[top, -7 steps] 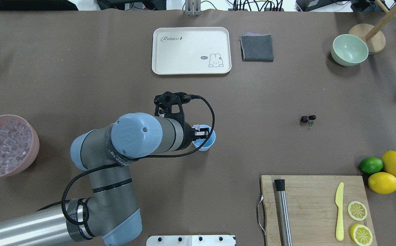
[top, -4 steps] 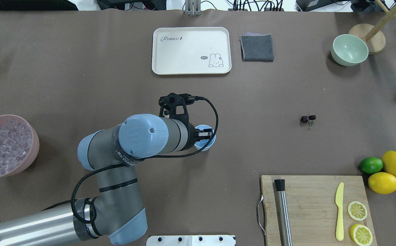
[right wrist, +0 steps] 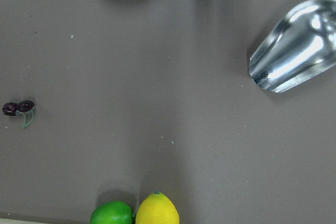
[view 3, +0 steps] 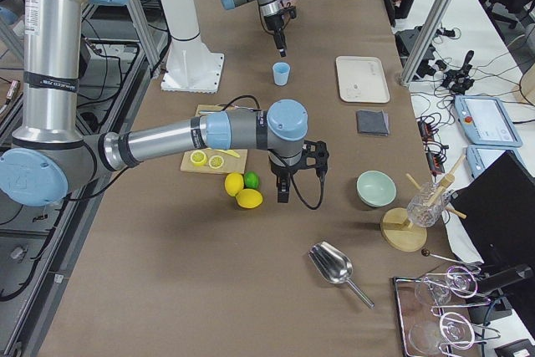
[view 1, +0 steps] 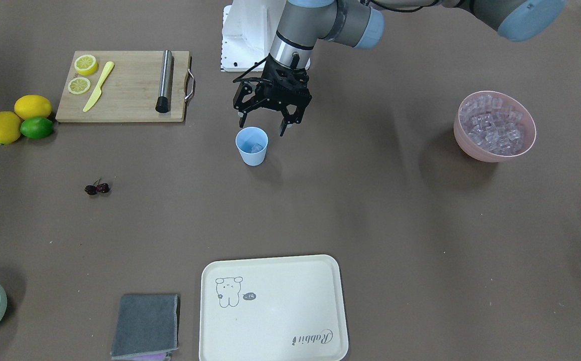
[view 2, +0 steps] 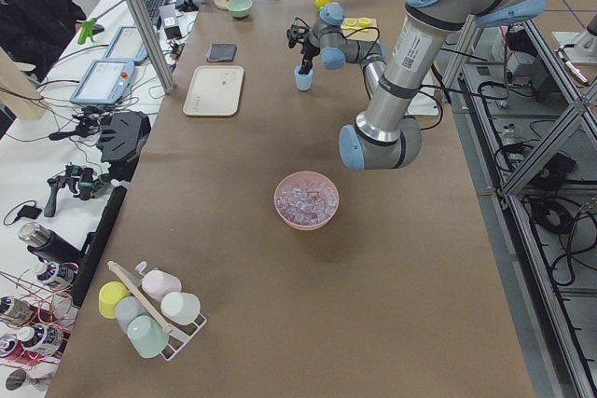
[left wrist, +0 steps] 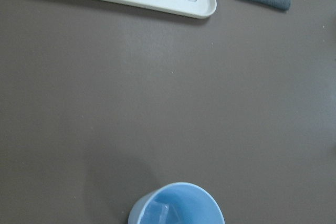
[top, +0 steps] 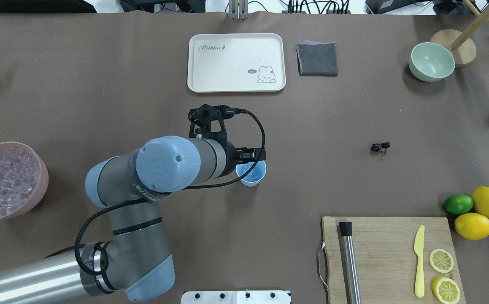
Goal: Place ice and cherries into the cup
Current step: 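Raise the left gripper away from the cup while the right gripper moves toward the cherries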
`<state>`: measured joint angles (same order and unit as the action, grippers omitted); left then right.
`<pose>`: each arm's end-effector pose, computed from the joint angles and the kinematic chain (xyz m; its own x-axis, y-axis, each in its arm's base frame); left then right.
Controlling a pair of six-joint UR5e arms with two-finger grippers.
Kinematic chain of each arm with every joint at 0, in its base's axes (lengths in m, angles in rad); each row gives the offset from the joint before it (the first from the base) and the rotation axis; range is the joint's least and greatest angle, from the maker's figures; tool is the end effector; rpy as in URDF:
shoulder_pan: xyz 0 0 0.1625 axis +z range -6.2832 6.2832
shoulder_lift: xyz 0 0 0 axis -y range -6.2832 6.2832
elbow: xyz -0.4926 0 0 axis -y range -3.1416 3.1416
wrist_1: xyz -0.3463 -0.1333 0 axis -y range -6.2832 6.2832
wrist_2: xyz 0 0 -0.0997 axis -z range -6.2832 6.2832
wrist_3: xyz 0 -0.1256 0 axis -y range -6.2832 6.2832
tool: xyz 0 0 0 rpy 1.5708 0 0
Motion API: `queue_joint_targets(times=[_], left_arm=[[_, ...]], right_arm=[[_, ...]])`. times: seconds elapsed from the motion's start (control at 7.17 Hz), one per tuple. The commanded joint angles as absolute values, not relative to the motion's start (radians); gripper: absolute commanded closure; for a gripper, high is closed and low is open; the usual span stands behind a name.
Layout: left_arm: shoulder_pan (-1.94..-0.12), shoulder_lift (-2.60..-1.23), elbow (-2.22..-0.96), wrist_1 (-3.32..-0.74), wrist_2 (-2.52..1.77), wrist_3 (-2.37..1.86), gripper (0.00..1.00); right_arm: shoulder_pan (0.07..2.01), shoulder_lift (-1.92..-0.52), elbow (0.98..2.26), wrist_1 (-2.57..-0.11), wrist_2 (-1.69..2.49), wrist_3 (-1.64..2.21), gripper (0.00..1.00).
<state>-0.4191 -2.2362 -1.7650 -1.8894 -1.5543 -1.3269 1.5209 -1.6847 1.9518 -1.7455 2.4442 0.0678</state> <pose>0.5700 -0.4021 0.2436 0.4407 0.0680 -0.8951 0.3240 0.9179 0.2292 0.0178 -0.3861 0.6316 0.6398 -0.0351 0.7677 0.0063 0.9992 0.0403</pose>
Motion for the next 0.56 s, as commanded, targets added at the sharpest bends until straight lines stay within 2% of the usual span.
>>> queue_joint_targets(times=[0.0, 0.42], left_arm=[[-0.523, -2.192, -1.862, -1.715, -1.569, -1.154, 0.02], [-0.781, -2.134, -1.888, -1.701, -1.687, -0.994, 0.02]], right_arm=[[1.395, -1.608, 1.942, -1.665, 2.441, 0.202, 0.0], [1.188, -1.447, 1.931, -1.617, 2.413, 0.507, 0.0]])
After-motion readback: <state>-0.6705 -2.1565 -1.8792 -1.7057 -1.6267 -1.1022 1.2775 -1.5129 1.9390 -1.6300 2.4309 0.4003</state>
